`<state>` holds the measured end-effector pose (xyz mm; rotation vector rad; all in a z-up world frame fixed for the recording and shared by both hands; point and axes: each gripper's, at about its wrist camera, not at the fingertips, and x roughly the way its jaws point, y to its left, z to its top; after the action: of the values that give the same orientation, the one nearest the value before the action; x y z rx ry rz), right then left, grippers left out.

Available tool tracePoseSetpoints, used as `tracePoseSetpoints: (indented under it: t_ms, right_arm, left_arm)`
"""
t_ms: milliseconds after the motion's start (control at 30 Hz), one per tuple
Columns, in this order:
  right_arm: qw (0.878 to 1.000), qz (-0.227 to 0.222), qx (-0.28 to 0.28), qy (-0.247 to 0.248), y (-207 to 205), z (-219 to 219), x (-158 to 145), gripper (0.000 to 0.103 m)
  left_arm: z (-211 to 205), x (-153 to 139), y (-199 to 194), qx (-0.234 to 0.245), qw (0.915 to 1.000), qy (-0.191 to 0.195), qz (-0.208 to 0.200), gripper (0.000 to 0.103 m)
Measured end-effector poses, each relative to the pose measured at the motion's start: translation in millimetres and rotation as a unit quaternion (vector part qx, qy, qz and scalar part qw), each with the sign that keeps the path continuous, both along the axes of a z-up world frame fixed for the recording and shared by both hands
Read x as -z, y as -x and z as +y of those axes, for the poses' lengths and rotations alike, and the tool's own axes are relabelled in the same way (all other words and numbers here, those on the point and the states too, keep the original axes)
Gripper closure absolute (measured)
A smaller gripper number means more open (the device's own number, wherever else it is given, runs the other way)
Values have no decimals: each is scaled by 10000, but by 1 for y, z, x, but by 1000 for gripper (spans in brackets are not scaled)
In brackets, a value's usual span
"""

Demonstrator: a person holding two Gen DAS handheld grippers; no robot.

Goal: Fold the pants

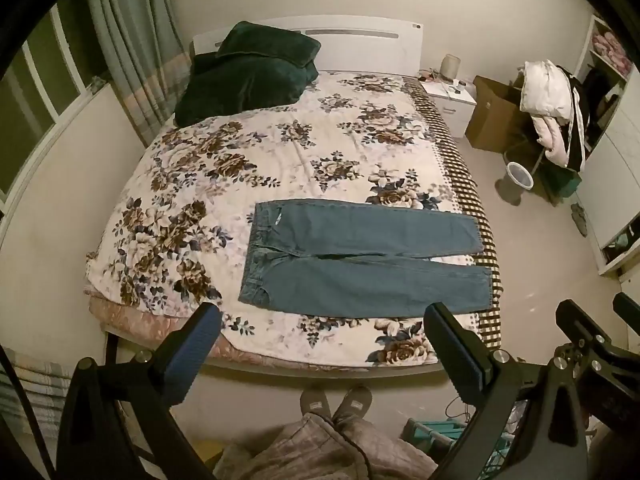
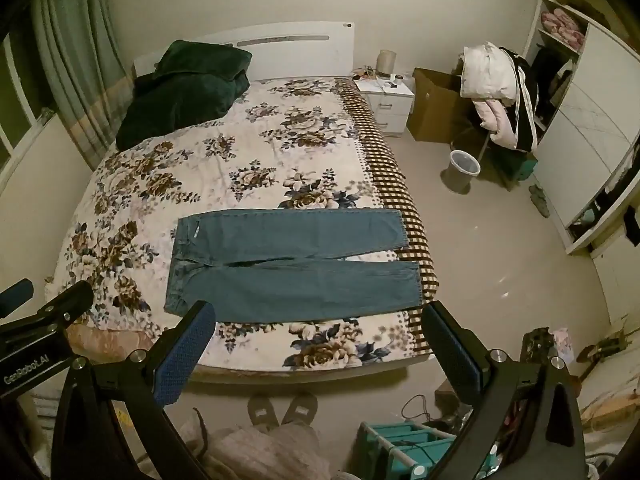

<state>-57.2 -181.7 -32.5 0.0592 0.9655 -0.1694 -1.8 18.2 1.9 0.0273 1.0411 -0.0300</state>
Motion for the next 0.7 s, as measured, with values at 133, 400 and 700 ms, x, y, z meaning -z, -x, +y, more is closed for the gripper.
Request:
tracePoseSetpoints:
  t_ms: [133,400,700]
  right_arm:
    - [10000,-5,-23,14,0,1,-2,0]
    - [10000,-15,-38,48,4,5,0,0]
    - [10000,-25,-31,52,4,6,-1,0]
  left_arm:
    - [5,0,4,-14,10000,28,-8,0]
    - [5,0,4,-6,10000,28,-10,0]
    - [5,-1,3,-4,10000,27,-14,0]
